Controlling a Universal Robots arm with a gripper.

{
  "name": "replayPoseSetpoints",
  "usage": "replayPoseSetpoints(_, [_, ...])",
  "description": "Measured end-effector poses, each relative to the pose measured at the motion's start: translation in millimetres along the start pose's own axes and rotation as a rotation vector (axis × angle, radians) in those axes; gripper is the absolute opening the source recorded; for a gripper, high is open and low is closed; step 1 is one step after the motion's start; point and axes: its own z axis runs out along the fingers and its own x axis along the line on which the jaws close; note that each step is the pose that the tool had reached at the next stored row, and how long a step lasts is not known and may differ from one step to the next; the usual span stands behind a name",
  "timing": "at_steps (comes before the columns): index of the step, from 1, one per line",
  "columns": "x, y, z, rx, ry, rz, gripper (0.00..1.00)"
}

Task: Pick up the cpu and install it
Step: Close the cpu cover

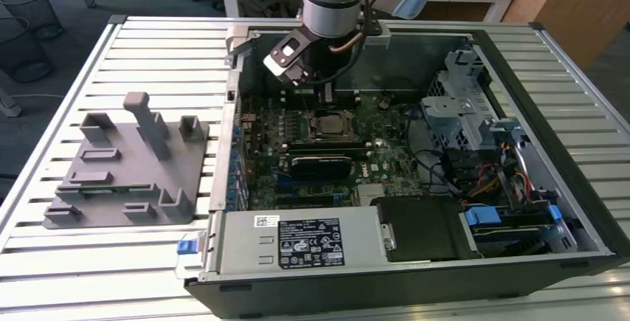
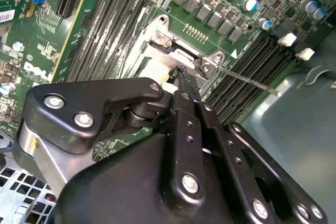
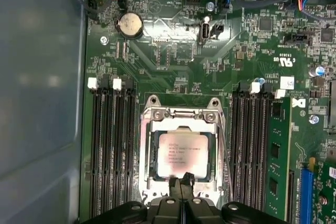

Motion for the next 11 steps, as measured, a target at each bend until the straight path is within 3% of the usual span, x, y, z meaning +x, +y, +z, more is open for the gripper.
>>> replayPoseSetpoints(11, [0.3,-11.2,4.4,0.0001,0.0000,0.000,0.11])
